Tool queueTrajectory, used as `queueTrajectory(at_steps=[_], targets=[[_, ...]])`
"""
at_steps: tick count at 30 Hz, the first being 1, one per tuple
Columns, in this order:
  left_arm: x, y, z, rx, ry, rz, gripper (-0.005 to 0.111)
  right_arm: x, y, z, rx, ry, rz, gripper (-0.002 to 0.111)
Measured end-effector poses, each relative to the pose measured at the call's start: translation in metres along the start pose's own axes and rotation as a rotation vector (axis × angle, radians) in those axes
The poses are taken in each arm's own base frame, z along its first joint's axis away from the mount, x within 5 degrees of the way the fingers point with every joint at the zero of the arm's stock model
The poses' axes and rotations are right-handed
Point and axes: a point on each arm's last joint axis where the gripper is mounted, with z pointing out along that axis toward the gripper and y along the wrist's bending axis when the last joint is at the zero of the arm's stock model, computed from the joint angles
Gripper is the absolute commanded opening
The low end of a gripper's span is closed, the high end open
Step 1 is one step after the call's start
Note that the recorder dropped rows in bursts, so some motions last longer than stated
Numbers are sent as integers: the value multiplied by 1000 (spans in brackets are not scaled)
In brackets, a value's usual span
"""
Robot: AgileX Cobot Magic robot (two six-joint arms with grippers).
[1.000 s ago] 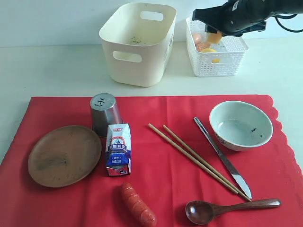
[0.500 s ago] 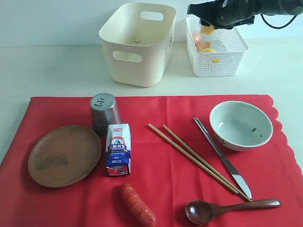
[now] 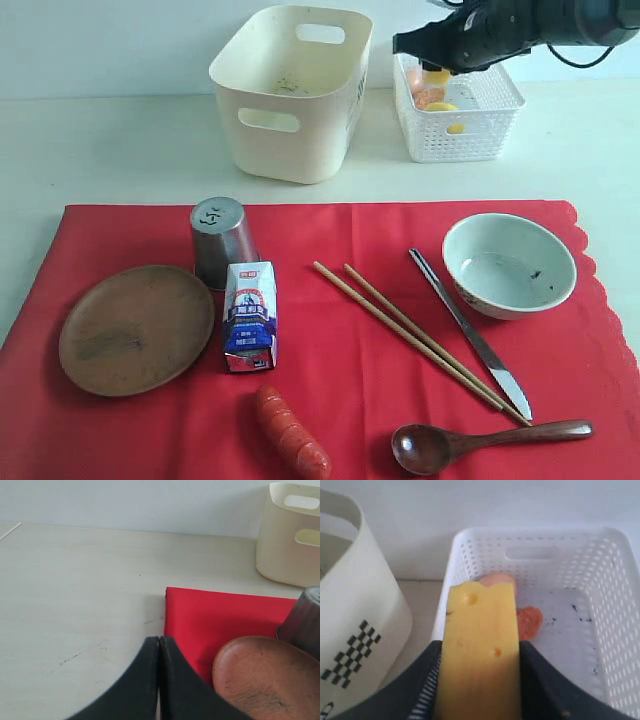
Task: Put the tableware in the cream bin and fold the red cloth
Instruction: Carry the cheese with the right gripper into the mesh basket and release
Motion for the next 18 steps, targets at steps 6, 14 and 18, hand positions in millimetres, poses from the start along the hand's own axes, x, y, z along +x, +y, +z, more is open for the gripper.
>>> queueTrajectory(at_steps=[6, 14, 18], targets=[[0, 0, 0, 0, 0, 0, 1, 3, 0, 3, 2, 10, -12, 31], [0, 0, 0, 0, 0, 0, 1, 5, -1, 4, 4, 19, -15, 68], [0, 0, 0, 0, 0, 0, 1, 2, 0, 2, 2, 14, -10, 71]])
